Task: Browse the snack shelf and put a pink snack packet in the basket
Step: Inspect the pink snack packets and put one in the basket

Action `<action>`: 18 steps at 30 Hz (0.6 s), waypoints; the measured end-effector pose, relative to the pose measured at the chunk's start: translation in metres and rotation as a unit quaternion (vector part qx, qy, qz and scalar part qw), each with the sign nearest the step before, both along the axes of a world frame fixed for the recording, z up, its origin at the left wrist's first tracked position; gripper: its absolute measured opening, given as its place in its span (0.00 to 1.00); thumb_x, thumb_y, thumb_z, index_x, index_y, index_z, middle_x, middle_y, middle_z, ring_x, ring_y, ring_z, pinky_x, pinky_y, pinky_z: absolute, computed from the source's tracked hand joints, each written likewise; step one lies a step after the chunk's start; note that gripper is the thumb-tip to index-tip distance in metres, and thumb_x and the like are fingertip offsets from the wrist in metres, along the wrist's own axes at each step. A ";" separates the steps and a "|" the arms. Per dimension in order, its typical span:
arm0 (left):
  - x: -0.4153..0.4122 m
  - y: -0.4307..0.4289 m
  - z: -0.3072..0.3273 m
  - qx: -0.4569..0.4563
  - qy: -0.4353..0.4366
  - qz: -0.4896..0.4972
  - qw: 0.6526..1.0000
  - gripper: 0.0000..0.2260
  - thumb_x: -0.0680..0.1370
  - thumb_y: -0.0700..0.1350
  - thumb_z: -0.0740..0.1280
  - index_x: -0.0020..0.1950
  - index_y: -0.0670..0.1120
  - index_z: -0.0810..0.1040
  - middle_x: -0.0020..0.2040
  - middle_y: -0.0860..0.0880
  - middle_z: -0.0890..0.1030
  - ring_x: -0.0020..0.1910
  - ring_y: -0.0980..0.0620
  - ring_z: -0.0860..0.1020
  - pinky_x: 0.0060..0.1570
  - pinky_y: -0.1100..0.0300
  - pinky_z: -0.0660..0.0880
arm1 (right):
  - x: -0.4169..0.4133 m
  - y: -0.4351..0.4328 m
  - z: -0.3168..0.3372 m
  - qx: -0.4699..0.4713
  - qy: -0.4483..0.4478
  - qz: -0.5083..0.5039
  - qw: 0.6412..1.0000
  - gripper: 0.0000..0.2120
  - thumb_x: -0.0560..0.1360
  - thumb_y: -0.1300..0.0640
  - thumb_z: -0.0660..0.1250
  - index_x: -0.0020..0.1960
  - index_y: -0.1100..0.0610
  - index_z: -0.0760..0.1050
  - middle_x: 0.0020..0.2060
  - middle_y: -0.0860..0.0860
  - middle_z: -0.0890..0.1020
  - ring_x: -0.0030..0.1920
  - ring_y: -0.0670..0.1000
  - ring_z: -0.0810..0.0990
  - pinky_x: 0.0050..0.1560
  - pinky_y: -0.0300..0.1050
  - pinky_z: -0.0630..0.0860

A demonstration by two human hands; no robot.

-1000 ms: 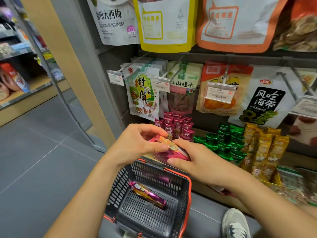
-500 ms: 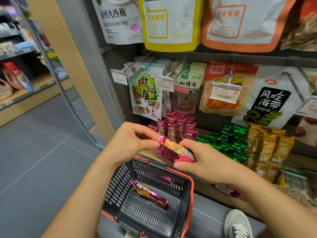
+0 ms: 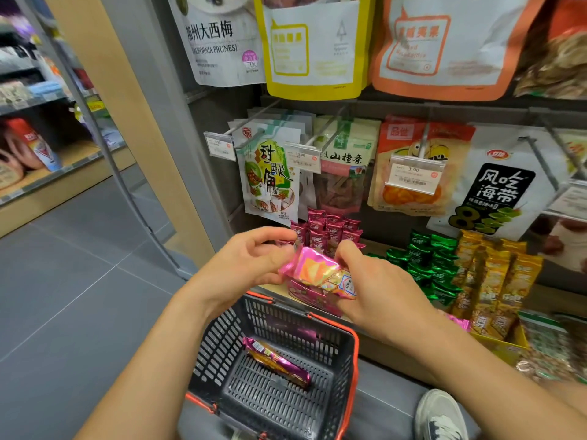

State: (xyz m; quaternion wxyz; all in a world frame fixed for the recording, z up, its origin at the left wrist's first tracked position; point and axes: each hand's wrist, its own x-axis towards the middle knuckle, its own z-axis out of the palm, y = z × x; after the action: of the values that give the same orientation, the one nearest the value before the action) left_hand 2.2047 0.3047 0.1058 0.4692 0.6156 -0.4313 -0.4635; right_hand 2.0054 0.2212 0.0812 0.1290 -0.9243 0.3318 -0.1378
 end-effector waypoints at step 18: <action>0.022 -0.012 -0.019 -0.013 -0.103 0.261 0.960 0.11 0.82 0.44 0.60 0.42 0.47 0.76 0.33 0.50 0.79 0.31 0.55 0.74 0.28 0.64 0.70 | -0.015 -0.018 0.008 0.322 -0.052 0.110 0.939 0.18 0.78 0.47 0.65 0.67 0.38 0.70 0.51 0.31 0.80 0.50 0.31 0.78 0.49 0.31 0.74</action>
State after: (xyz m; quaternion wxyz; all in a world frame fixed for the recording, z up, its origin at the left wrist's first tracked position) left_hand 2.2267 0.2930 0.0864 0.5345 0.7453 -0.3078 -0.2532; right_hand 1.9901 0.2031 0.0892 0.4508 -0.8558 0.2475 -0.0563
